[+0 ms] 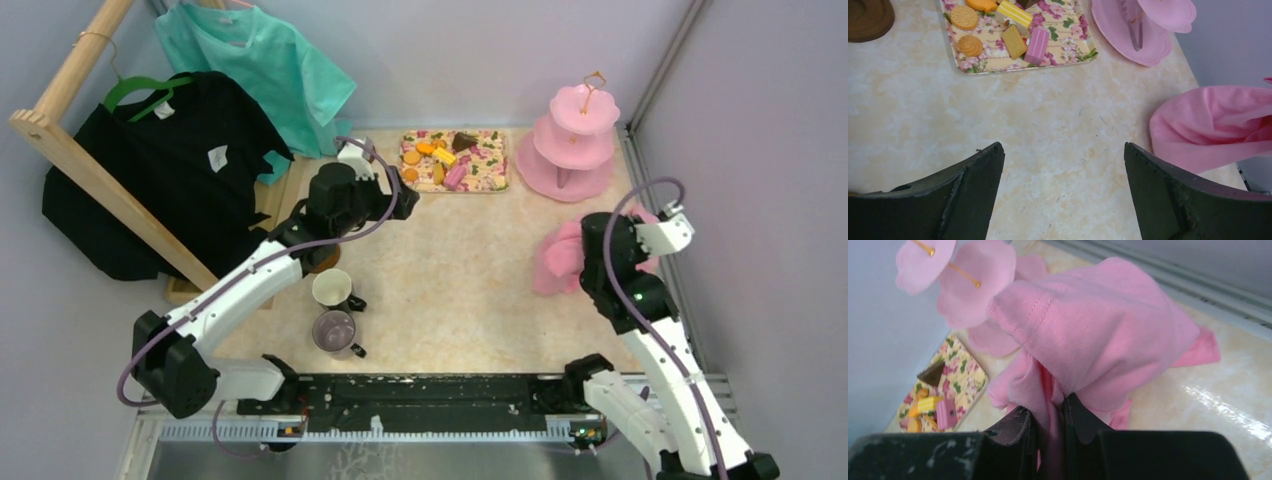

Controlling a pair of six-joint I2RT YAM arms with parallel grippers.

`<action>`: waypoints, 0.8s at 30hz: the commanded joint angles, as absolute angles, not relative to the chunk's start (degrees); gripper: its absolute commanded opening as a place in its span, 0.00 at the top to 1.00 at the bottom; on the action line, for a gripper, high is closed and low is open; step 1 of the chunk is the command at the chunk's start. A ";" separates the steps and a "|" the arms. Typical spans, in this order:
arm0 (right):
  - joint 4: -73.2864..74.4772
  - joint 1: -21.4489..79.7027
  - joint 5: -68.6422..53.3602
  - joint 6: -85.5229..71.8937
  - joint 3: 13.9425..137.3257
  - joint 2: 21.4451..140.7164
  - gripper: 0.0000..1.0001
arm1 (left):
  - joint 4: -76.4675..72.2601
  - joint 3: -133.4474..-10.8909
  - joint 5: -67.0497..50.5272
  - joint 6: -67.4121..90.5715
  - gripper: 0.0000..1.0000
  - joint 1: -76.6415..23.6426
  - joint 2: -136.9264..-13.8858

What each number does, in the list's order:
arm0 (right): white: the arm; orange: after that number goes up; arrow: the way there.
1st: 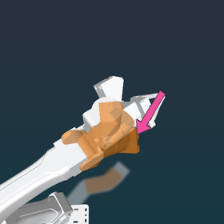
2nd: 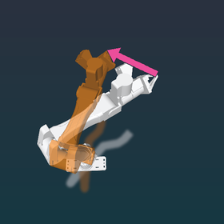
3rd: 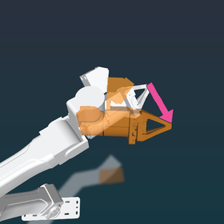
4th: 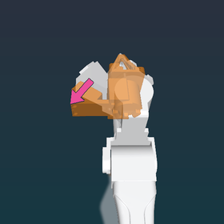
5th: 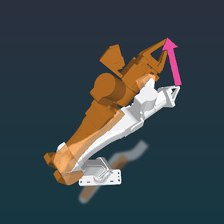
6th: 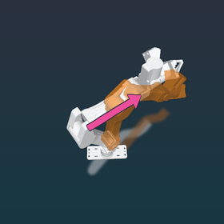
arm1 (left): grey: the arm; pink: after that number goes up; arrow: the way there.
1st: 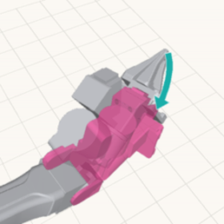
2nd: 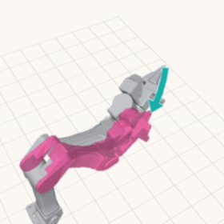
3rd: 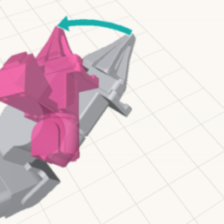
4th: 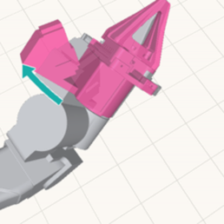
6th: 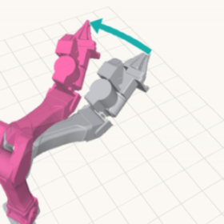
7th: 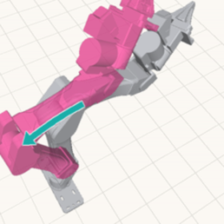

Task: Serve the afternoon tea
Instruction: Pick up the distractor at the center of the board, then place the distractor at the corner of the board.

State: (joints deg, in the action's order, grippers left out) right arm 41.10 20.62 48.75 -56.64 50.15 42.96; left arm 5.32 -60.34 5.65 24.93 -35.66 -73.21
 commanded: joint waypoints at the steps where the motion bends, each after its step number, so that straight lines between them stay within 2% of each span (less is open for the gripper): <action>1: 46.33 16.87 56.47 -56.62 57.41 40.24 1.00 | 3.24 -63.96 2.84 21.83 0.07 -37.60 -74.68; 7: 48.73 14.42 64.53 -54.99 65.62 42.88 1.00 | 4.26 -69.19 -1.23 17.60 0.08 -40.60 -80.27; 12: 45.63 10.26 66.90 -51.82 65.13 43.32 1.00 | 4.33 -73.25 -2.32 15.83 0.07 -43.60 -87.21; 15: 42.02 4.52 60.07 -50.47 60.85 43.18 1.00 | 3.24 -74.80 -2.80 16.65 0.07 -44.98 -91.95; 21: 32.58 -9.66 37.27 -50.74 48.77 45.55 1.00 | -0.58 -76.53 -4.09 19.46 0.08 -45.85 -99.37; 24: 28.35 -13.21 29.83 -53.02 42.34 48.11 1.00 | -1.58 -77.43 -4.20 19.85 0.08 -46.12 -101.89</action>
State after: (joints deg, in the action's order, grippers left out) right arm 37.15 -9.34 43.86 -51.20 47.81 45.47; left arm 2.33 -74.26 -2.83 18.70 -45.65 -99.88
